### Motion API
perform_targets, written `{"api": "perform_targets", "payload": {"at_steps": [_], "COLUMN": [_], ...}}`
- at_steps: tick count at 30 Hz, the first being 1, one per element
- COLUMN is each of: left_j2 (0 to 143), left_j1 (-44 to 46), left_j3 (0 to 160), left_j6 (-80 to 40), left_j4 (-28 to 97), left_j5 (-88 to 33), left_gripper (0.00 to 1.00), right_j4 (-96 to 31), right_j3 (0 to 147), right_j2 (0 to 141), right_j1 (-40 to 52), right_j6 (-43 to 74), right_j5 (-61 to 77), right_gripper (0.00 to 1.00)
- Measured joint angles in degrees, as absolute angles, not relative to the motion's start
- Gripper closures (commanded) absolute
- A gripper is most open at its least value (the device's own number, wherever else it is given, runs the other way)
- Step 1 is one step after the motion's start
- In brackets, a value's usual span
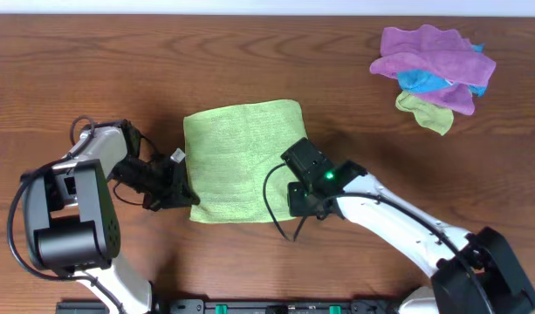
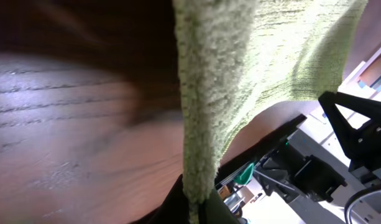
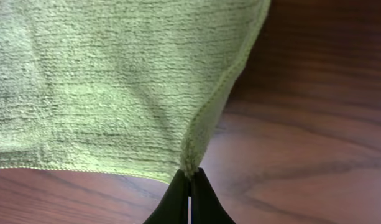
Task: Fold the cloth
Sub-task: 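Lift the near edge with both grippers and fold it toward the far edge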
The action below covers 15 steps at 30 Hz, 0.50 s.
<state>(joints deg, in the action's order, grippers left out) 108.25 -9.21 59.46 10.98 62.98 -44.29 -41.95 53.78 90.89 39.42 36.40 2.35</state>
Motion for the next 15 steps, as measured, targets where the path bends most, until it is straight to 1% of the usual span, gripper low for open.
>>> {"api": "perform_targets", "payload": {"at_steps": [9, 15], "left_j2": [108.25, 108.25], "left_j1": [-12.45, -15.68], "left_j3": [59.46, 59.51], "left_j6": [11.29, 11.73], "left_j4": [62.98, 63.02], "left_j5": [-42.61, -44.99], "left_gripper": [0.94, 0.94], "right_j4": [-41.71, -40.36], "right_j3": [53.17, 53.17], "right_j2": [90.89, 90.89], "right_j1": [39.53, 39.53], "right_j6": [36.42, 36.45], "right_j5": [3.20, 0.73], "right_gripper": [0.99, 0.99]}}
